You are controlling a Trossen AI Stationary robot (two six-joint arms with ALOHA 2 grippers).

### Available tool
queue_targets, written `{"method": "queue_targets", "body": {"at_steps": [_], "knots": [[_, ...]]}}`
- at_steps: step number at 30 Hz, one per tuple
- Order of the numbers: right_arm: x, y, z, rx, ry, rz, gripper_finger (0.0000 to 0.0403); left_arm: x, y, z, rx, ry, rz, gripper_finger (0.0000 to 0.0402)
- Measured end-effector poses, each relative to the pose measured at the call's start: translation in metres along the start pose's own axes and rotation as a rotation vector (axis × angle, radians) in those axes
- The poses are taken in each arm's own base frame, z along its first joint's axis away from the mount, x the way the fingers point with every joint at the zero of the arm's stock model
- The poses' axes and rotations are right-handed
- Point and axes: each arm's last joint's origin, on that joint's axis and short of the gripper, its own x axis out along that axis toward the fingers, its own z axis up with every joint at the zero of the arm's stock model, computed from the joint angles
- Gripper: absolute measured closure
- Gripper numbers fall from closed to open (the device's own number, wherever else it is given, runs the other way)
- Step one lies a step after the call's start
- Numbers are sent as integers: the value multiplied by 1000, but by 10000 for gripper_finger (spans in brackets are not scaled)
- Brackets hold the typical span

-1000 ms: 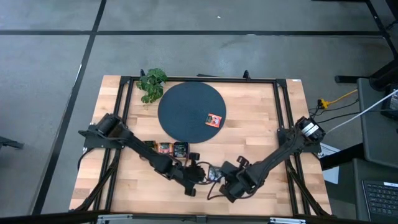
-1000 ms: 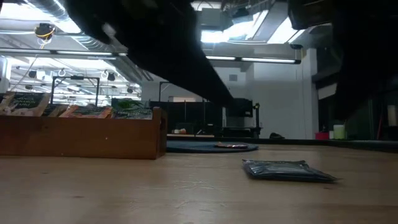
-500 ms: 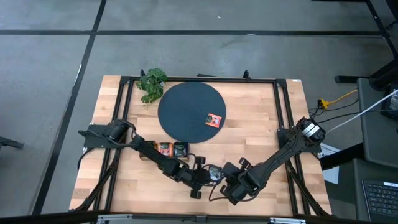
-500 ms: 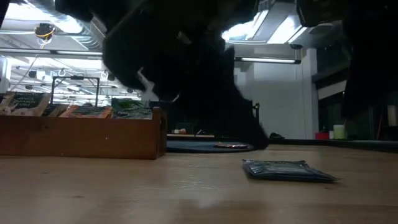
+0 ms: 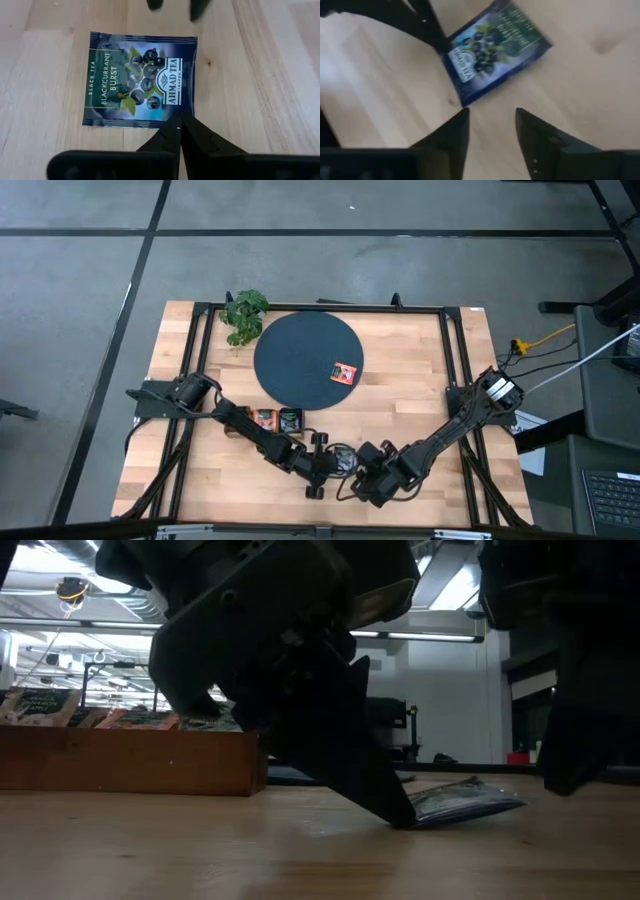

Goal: Pick & Place Tea
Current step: Put the purple tea bag into the right section of the wooden organizer

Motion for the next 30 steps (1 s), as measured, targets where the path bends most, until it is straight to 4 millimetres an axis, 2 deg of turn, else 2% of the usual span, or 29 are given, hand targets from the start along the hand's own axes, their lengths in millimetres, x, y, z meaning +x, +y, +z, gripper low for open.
{"method": "queue_targets", "body": {"at_steps": [7, 10, 13, 19, 30], "knots": [[17, -8, -8, 56, -39, 140, 165, 0, -1, -1, 3, -1, 3, 399], [21, -12, -9, 82, -76, 189, 152, 0, -2, -2, 4, -4, 10, 397], [24, -15, -10, 103, -120, 214, 156, 1, -1, -2, 4, -3, 10, 399], [28, -20, -7, 131, -200, 215, 213, 1, -1, -2, 3, -7, 16, 397], [29, -20, -2, 99, -230, 213, 379, 1, -2, 0, 3, -40, 25, 392]]}}
